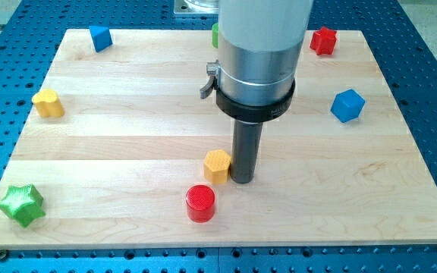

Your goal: Put the yellow heart diagonally bottom right to the blue triangle

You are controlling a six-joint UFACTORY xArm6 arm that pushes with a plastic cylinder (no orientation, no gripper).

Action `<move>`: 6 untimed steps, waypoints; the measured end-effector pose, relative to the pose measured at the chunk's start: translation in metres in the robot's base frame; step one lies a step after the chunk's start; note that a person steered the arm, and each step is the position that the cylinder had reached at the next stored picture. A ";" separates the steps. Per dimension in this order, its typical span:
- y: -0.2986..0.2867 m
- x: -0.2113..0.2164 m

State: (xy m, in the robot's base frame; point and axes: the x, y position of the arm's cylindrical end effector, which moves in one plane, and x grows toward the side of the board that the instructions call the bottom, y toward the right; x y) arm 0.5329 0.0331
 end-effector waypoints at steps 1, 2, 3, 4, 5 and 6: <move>-0.004 -0.010; 0.011 -0.038; -0.013 -0.064; -0.069 -0.065; -0.195 -0.024; -0.314 -0.031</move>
State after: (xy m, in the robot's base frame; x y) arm 0.5019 -0.2804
